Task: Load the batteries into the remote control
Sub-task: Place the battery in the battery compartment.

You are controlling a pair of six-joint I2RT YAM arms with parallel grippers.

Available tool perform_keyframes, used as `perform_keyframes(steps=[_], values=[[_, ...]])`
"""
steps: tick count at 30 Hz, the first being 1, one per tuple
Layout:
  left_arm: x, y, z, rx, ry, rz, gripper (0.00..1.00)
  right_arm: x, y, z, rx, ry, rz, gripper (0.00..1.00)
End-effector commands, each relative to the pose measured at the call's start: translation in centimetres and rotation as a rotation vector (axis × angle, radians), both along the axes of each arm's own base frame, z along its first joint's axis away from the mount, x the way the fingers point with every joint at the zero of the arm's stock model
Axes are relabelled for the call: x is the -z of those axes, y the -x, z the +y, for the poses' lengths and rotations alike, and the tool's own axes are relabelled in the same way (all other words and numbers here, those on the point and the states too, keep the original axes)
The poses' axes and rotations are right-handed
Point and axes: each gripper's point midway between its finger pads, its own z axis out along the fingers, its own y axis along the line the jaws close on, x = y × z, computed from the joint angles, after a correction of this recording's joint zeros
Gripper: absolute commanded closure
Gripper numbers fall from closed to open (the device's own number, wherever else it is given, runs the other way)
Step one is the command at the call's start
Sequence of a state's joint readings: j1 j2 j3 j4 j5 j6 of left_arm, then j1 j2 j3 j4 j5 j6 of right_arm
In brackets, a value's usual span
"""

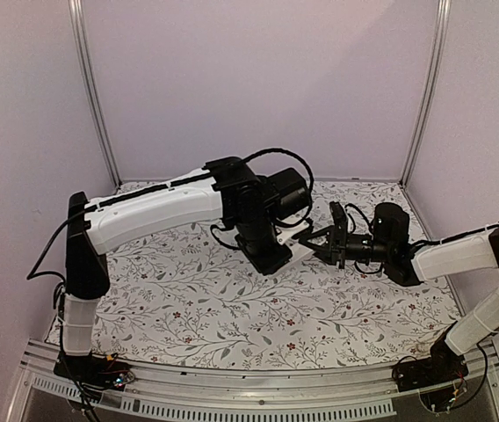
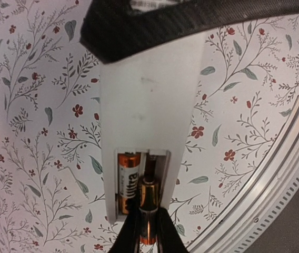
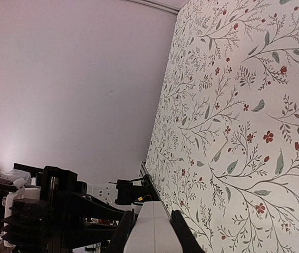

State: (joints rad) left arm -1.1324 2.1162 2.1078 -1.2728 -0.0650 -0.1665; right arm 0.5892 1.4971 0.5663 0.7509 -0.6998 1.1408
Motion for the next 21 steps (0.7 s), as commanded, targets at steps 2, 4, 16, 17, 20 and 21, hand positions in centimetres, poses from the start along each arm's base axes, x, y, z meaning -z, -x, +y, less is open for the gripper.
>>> perform_keyframes(steps=[2,4,16,17,20,21], values=[[0.1,-0.5,-1.1,0.009,0.009,-0.029,0.89,-0.7,1.1,0.8,-0.047,-0.034,-0.02,1.0],[0.0,-0.6,-1.2,0.009,0.012,-0.035,0.89,-0.8,1.1,0.8,-0.05,-0.036,-0.022,1.0],[0.7,-0.6,-0.5,0.015,-0.019,-0.041,0.77,-1.0,1.2,0.9,-0.058,-0.045,-0.02,1.0],[0.6,-0.7,-0.4,0.014,-0.021,-0.046,0.76,-1.0,1.2,0.9,-0.059,-0.045,-0.02,1.0],[0.0,-1.0,-0.2,0.005,-0.012,-0.068,0.72,-1.0,1.2,0.9,-0.057,-0.047,-0.017,1.0],[-0.3,-1.2,-0.1,0.002,-0.009,-0.079,0.71,-1.0,1.1,0.8,-0.056,-0.047,-0.013,1.0]])
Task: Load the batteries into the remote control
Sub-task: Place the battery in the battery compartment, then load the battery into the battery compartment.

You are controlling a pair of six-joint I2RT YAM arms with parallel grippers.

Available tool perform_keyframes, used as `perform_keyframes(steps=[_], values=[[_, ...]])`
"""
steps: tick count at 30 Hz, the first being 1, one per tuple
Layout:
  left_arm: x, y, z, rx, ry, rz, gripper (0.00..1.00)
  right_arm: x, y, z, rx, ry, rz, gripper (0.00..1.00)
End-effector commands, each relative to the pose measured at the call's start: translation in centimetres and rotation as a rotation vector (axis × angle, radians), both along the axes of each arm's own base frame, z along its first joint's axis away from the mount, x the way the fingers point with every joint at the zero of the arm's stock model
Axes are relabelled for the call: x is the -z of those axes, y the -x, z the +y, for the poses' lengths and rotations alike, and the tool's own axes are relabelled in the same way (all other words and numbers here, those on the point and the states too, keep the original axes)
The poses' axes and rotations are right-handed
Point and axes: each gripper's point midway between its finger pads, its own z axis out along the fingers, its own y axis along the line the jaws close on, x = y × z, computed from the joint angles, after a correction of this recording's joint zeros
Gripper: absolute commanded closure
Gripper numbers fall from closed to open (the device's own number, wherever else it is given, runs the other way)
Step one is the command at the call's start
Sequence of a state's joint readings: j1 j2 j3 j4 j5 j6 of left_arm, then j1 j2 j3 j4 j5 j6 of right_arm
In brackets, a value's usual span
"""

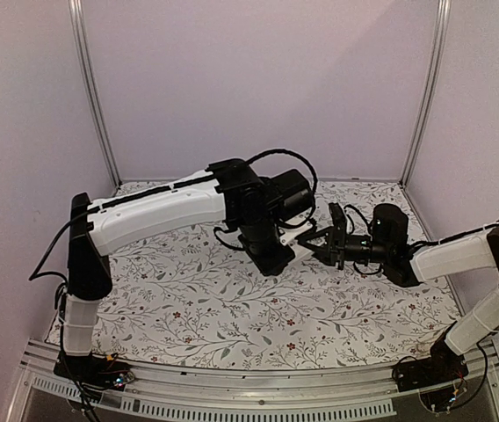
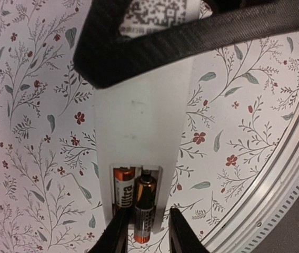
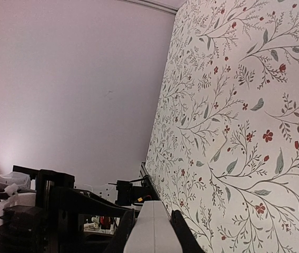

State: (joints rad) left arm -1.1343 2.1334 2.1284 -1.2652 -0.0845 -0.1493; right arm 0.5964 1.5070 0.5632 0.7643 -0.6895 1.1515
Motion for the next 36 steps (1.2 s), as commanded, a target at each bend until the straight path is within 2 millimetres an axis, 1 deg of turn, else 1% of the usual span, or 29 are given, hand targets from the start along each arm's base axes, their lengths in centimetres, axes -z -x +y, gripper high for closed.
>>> perform_keyframes(steps=[1,2,6,9,11,12,13,14,15,18,19,20,21,23,25,26,27,29,31,33,35,36], values=[[-0.9,-0.9,0.3,-0.014,0.007,-0.065,0.69,-1.2,1.1,0.6,-0.06,-0.045,-0.021,1.0],[-1.4,-1.0,0.3,-0.016,0.019,-0.078,0.67,-1.2,1.1,0.6,-0.059,-0.046,-0.021,1.0],[-3.8,-1.6,0.1,-0.024,0.088,-0.123,0.52,-1.0,1.0,0.4,-0.056,-0.044,-0.011,1.0],[-6.2,-1.7,-0.2,-0.016,0.163,-0.158,0.39,-0.9,0.9,0.2,-0.05,-0.041,-0.004,1.0],[-7.7,-1.6,-0.3,-0.012,0.222,-0.181,0.25,-0.8,1.0,0.1,-0.051,-0.041,-0.002,1.0],[-8.1,-1.4,-0.2,-0.008,0.242,-0.185,0.19,-0.8,1.0,0.0,-0.051,-0.04,-0.001,1.0],[-8.8,-1.4,-0.2,-0.006,0.271,-0.195,0.09,-0.9,1.1,0.0,-0.051,-0.04,-0.003,1.0],[-9.4,-1.3,-0.1,-0.006,0.295,-0.208,0.02,-0.9,1.0,-0.1,-0.05,-0.041,-0.002,1.0],[-9.8,-1.4,0.2,-0.011,0.308,-0.223,0.01,-1.0,1.0,-0.2,-0.048,-0.042,-0.006,1.0],[-10.9,-1.1,1.5,-0.015,0.392,-0.238,0.0,-1.7,0.9,-0.4,-0.051,-0.055,-0.02,1.0],[-11.2,-0.8,2.0,-0.015,0.44,-0.235,0.0,-2.1,0.8,-0.5,-0.049,-0.06,-0.023,1.0],[-11.7,-0.5,1.9,-0.003,0.516,-0.245,0.01,-2.5,0.9,-0.5,-0.052,-0.068,-0.031,1.0],[-12.1,0.1,2.4,0.012,0.576,-0.259,0.0,-2.9,0.9,-0.5,-0.057,-0.073,-0.032,1.0],[-12.0,1.0,3.9,0.02,0.653,-0.29,0.0,-3.5,1.1,-0.4,-0.07,-0.078,-0.034,1.0],[-12.0,1.2,5.6,-0.012,0.701,-0.311,0.0,-3.8,1.2,-0.5,-0.07,-0.073,-0.027,1.0],[-12.2,0.9,6.4,-0.051,0.712,-0.32,0.03,-3.6,1.3,-0.6,-0.069,-0.06,-0.023,1.0],[-12.4,0.9,6.9,-0.073,0.729,-0.317,0.13,-3.9,1.4,-0.7,-0.068,-0.055,-0.027,1.0],[-11.9,1.5,7.0,-0.05,0.714,-0.334,0.21,-3.9,1.6,-0.8,-0.068,-0.039,-0.021,1.0],[-11.7,2.0,7.0,-0.003,0.694,-0.36,0.26,-4.0,1.7,-0.8,-0.073,-0.032,-0.018,1.0],[-10.9,3.7,6.4,0.14,0.68,-0.346,0.31,-4.0,1.9,-0.8,-0.086,-0.024,-0.001,1.0],[-10.0,5.9,6.1,0.347,0.635,-0.378,0.39,-4.0,2.3,-0.6,-0.111,-0.017,0.016,1.0],[-9.6,6.6,6.1,0.424,0.616,-0.401,0.41,-4.0,2.4,-0.5,-0.121,-0.012,0.026,1.0]])
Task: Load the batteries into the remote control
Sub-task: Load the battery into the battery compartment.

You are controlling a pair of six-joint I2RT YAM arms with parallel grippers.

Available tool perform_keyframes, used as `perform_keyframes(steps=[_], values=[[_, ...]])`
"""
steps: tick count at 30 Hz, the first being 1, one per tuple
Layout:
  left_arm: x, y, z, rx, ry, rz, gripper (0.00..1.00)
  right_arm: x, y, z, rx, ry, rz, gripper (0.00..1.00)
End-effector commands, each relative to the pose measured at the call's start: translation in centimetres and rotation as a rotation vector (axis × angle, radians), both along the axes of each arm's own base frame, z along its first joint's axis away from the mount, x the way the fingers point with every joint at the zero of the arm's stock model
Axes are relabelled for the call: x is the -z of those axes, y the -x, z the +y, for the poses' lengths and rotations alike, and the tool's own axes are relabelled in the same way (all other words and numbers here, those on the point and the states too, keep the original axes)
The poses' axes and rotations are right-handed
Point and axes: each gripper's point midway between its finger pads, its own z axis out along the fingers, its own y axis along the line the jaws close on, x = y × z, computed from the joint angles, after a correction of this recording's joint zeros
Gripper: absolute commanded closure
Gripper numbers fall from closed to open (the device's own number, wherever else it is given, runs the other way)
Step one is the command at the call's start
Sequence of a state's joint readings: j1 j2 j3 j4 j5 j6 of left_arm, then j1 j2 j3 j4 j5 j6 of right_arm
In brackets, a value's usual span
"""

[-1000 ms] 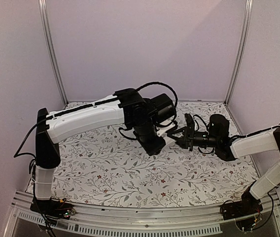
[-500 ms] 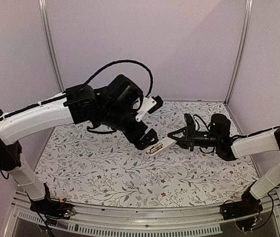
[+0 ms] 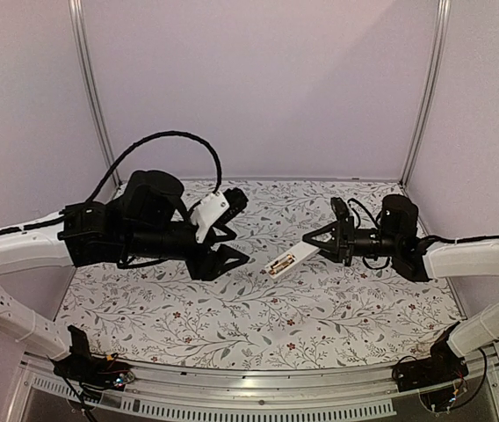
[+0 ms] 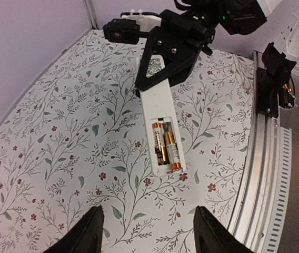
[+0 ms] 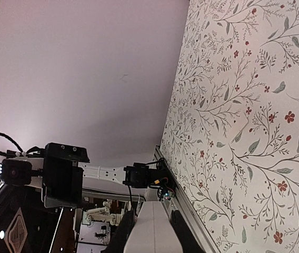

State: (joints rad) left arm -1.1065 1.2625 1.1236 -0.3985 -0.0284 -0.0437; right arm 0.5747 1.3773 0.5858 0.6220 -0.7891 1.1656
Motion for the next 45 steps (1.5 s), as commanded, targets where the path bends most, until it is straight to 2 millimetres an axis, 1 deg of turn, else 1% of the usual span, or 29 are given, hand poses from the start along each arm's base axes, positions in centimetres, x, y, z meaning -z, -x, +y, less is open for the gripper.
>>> perform_keyframes(steps=[1,5,9,11,16,22,31,37,45], values=[[1.0,4.0,-0.9,0.325,-0.082,-0.201,0.43,-0.9,0.8,0.3,-0.059,0.016,0.018,1.0],[1.2,5.8,-1.4,0.506,-0.12,-0.315,0.49,-1.0,1.8,0.5,-0.117,0.052,0.031,1.0],[2.0,7.5,-2.4,0.64,-0.176,-0.365,0.56,-1.5,3.0,1.1,-0.194,0.048,0.022,1.0],[2.3,8.2,-2.8,0.687,-0.198,-0.374,0.6,-1.6,3.6,1.4,-0.231,0.042,0.025,1.0],[3.0,9.3,-3.9,0.754,-0.242,-0.418,0.65,-1.8,4.4,1.8,-0.289,0.04,0.025,1.0],[3.6,9.3,-4.9,0.778,-0.284,-0.451,0.72,-1.7,5.0,2.2,-0.325,0.05,0.018,1.0],[4.2,9.0,-6.0,0.794,-0.318,-0.485,0.77,-1.3,5.5,2.3,-0.339,0.065,0.012,1.0],[4.5,9.1,-6.6,0.809,-0.323,-0.481,0.79,-1.1,5.6,2.3,-0.338,0.07,0.01,1.0],[5.1,9.1,-7.0,0.816,-0.337,-0.478,0.81,-1.1,5.7,2.4,-0.34,0.072,0.006,1.0]])
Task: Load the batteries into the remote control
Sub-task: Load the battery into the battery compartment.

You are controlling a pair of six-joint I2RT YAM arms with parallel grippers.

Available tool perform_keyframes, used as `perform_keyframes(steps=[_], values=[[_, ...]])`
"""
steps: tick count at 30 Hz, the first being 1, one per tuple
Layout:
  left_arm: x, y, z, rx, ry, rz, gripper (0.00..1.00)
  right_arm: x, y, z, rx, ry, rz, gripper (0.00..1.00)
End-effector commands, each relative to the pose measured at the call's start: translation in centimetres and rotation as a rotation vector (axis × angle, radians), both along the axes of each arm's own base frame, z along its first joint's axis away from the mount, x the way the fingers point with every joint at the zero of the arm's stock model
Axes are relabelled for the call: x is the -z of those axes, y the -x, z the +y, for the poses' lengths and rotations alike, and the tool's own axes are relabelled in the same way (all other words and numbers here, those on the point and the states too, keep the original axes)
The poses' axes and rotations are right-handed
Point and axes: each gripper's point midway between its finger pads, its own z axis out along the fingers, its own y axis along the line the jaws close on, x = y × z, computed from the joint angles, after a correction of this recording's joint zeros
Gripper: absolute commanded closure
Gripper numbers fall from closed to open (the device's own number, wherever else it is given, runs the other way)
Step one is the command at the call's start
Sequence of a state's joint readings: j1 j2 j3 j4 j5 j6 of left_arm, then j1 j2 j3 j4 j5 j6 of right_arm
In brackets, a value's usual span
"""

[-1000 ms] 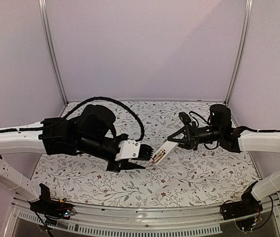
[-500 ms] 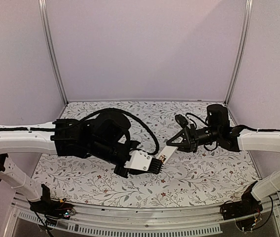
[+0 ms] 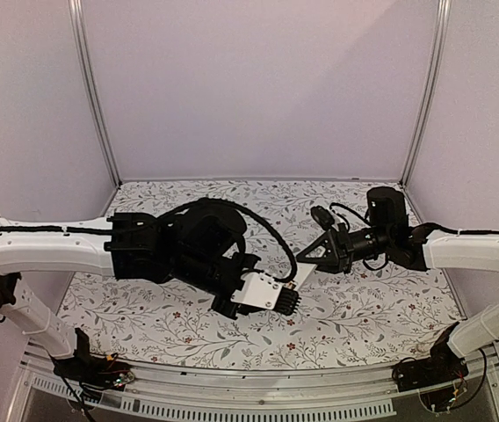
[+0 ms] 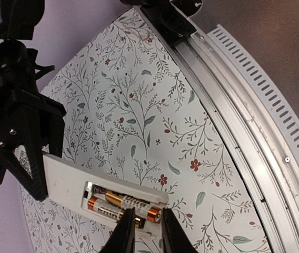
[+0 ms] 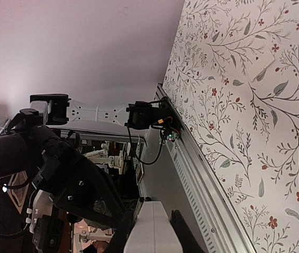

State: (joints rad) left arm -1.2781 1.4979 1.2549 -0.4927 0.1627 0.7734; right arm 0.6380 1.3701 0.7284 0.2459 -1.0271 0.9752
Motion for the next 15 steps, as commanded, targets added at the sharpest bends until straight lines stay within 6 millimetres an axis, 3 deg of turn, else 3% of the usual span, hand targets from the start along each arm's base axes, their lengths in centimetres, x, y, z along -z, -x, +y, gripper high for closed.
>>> perform_keyframes(steps=[1,15], values=[[0.0,0.5,-0.5,0.018,-0.011,-0.009,0.82,-0.8,0.1,0.4,-0.016,-0.014,-0.027,1.0],[1.2,0.2,-0.7,0.021,-0.044,-0.018,0.87,-1.1,0.4,0.5,-0.029,-0.022,-0.036,1.0]])
